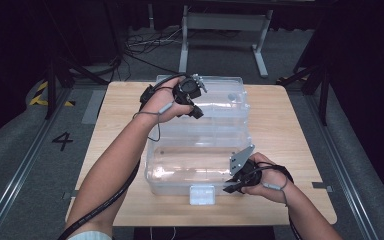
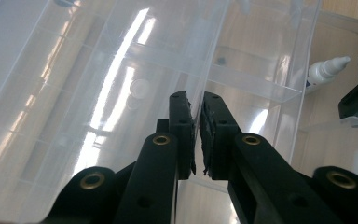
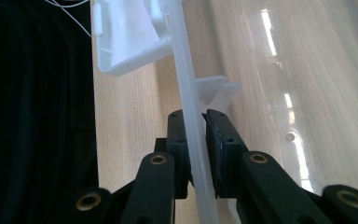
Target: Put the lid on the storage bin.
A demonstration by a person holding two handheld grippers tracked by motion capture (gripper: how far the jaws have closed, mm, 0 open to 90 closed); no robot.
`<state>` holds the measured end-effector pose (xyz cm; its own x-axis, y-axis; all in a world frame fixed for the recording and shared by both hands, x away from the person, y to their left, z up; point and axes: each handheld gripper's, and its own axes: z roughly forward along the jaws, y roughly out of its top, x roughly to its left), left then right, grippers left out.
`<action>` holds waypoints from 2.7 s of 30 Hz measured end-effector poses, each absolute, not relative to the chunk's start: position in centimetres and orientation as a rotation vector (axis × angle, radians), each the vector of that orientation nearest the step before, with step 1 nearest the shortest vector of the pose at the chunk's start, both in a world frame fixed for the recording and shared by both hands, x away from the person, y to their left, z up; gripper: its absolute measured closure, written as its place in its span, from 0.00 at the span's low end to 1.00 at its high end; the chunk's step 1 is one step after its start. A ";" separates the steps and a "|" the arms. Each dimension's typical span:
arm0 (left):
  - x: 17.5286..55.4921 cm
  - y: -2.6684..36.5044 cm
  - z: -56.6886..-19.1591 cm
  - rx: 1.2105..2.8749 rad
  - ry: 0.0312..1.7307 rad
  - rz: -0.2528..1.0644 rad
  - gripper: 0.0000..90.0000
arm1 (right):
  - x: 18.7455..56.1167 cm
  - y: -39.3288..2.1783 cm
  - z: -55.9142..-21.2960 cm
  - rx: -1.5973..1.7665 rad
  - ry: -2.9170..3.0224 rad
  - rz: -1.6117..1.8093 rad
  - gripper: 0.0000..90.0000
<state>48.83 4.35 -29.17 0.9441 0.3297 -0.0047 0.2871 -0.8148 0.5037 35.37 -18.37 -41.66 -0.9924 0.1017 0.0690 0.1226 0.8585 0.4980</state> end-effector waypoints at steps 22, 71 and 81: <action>46.3 4.2 -27.9 2.650 0.313 0.069 0.96 | 35.3 -18.4 -41.7 -0.176 -2.994 -0.808 0.89; 42.0 2.3 -27.9 2.795 0.121 -0.038 0.98 | 34.7 -18.3 -41.4 -0.146 -3.046 -0.793 0.88; 41.5 2.0 -28.2 2.809 0.102 -0.048 0.98 | 34.6 -18.3 -41.4 -0.144 -3.050 -0.804 0.87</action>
<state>41.54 1.95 -28.18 0.9969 0.0653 -0.0448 0.0763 -0.9434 0.3228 34.63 -18.26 -41.39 -0.9957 0.0924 0.0077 0.0842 0.8662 0.4926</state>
